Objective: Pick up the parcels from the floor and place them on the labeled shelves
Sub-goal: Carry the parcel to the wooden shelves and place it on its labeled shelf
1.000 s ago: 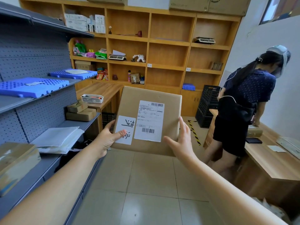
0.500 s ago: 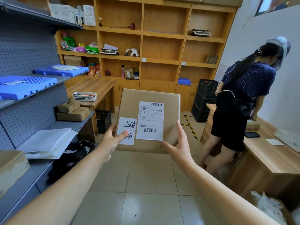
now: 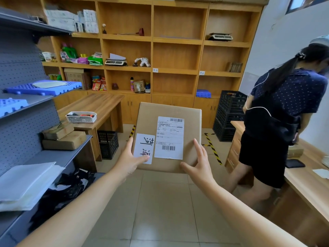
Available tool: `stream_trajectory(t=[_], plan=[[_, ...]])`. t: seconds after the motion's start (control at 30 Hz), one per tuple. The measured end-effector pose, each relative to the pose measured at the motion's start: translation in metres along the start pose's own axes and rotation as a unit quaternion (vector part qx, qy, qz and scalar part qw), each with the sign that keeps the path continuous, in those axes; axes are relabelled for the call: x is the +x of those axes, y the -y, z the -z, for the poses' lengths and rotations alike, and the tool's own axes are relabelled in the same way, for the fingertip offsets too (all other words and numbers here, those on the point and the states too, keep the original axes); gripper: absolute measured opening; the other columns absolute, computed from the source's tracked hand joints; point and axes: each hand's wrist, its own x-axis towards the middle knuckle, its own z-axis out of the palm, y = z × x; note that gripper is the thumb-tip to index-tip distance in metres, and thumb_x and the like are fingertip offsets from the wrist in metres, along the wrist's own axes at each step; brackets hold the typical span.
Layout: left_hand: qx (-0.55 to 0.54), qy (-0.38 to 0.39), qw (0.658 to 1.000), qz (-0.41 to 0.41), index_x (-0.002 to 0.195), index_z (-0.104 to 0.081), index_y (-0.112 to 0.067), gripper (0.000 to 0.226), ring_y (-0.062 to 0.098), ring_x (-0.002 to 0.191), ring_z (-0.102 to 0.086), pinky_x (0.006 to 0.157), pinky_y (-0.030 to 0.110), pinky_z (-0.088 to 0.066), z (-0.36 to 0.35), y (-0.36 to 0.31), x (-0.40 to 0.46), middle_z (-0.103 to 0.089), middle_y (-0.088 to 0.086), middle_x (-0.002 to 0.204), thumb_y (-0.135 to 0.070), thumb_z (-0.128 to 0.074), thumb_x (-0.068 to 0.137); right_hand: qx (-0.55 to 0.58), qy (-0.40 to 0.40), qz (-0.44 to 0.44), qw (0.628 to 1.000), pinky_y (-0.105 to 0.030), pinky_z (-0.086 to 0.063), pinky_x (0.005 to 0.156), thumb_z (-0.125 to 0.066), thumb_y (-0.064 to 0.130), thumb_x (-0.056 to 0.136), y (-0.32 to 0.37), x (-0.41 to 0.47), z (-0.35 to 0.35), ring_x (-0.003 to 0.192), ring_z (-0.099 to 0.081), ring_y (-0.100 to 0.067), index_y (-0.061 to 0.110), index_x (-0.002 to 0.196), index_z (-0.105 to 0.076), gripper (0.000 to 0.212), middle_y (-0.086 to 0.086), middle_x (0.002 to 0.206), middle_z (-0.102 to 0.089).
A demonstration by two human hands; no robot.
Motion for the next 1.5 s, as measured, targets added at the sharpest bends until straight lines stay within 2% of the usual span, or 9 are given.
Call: stream_trajectory(t=[0.13, 0.33, 0.47, 0.67, 0.83, 1.03, 1.13, 1.3, 1.5], plan=[[0.066, -0.022, 0.997, -0.017, 0.148, -0.006, -0.027, 0.108, 0.018, 0.131, -0.032, 0.107, 0.035, -0.03, -0.018, 0.001, 0.062, -0.026, -0.002, 0.144, -0.01, -0.078, 0.069, 0.003, 0.016, 0.005, 1.0, -0.018, -0.032, 0.089, -0.069, 0.02, 0.077, -0.019, 0.071, 0.008, 0.118, -0.03, 0.002, 0.041, 0.145, -0.019, 0.087, 0.011, 0.153, -0.018], [0.076, -0.028, 0.996, -0.032, 0.147, -0.007, -0.033, 0.111, 0.008, 0.123, -0.034, 0.098, 0.027, -0.035, -0.027, 0.014, 0.137, -0.027, -0.009, 0.135, -0.005, -0.078, 0.066, -0.003, 0.043, 0.018, 0.999, -0.012, -0.034, 0.079, -0.07, 0.019, 0.077, -0.038, 0.163, -0.004, 0.116, -0.033, 0.002, 0.042, 0.144, -0.02, 0.087, 0.013, 0.151, -0.02], [0.119, -0.036, 0.992, -0.034, 0.146, -0.005, -0.036, 0.111, 0.005, 0.113, -0.035, 0.095, 0.024, -0.033, -0.019, 0.028, 0.194, -0.025, -0.011, 0.128, -0.007, -0.078, 0.067, -0.004, 0.048, 0.018, 0.999, -0.021, -0.033, 0.092, -0.071, 0.02, 0.076, -0.051, 0.222, -0.031, 0.119, -0.031, 0.001, 0.041, 0.144, -0.02, 0.088, 0.01, 0.151, -0.023], [0.174, -0.017, 0.983, -0.058, 0.147, 0.003, -0.034, 0.112, -0.007, 0.119, -0.018, 0.096, 0.016, -0.021, 0.005, 0.051, 0.299, -0.007, -0.009, 0.153, -0.01, -0.076, 0.071, -0.002, 0.031, 0.014, 0.999, -0.02, -0.033, 0.092, -0.071, 0.02, 0.077, -0.063, 0.316, -0.077, 0.119, -0.031, 0.002, 0.04, 0.145, -0.021, 0.087, 0.012, 0.15, -0.022], [0.173, -0.005, 0.982, -0.078, 0.146, 0.001, -0.036, 0.111, -0.011, 0.127, -0.007, 0.102, 0.016, -0.016, 0.038, 0.066, 0.403, 0.005, -0.014, 0.156, -0.01, -0.076, 0.071, -0.008, 0.006, 0.011, 1.0, -0.015, -0.033, 0.083, -0.071, 0.018, 0.077, -0.056, 0.404, -0.122, 0.115, -0.032, 0.004, 0.04, 0.144, -0.021, 0.087, 0.013, 0.15, -0.022], [0.173, 0.016, 0.982, -0.076, 0.145, -0.002, -0.041, 0.111, 0.006, 0.142, -0.01, 0.104, 0.022, -0.02, 0.058, 0.088, 0.516, 0.0, -0.011, 0.157, -0.014, -0.078, 0.068, -0.019, -0.02, -0.007, 1.0, -0.007, -0.036, 0.071, -0.07, 0.016, 0.077, -0.063, 0.493, -0.16, 0.109, -0.035, 0.008, 0.039, 0.144, -0.02, 0.087, 0.013, 0.148, -0.023], [0.17, 0.03, 0.982, -0.075, 0.145, -0.004, -0.042, 0.111, 0.003, 0.14, -0.011, 0.103, 0.021, -0.02, 0.051, 0.099, 0.563, -0.001, -0.012, 0.157, -0.015, -0.078, 0.067, -0.021, -0.027, -0.02, 0.999, -0.004, -0.036, 0.069, -0.07, 0.016, 0.078, -0.076, 0.532, -0.166, 0.102, -0.035, 0.024, 0.039, 0.144, -0.02, 0.087, 0.014, 0.147, -0.022], [0.173, 0.028, 0.982, -0.077, 0.145, -0.006, -0.04, 0.109, -0.008, 0.127, -0.013, 0.098, 0.017, -0.021, 0.028, 0.115, 0.644, -0.002, -0.013, 0.156, -0.014, -0.078, 0.068, -0.028, -0.032, -0.023, 0.999, -0.005, -0.036, 0.07, -0.07, 0.016, 0.078, -0.112, 0.612, -0.171, 0.114, -0.032, 0.003, 0.037, 0.145, -0.019, 0.087, 0.012, 0.149, -0.022], [0.18, 0.01, 0.981, -0.07, 0.146, -0.008, -0.036, 0.11, 0.008, 0.141, -0.013, 0.103, 0.02, -0.023, -0.009, 0.13, 0.761, -0.007, -0.009, 0.157, -0.016, -0.08, 0.066, -0.009, -0.018, -0.005, 1.0, -0.012, -0.03, 0.088, -0.07, 0.016, 0.079, -0.161, 0.732, -0.168, 0.122, -0.027, 0.001, 0.036, 0.145, -0.019, 0.086, 0.009, 0.149, -0.022]])
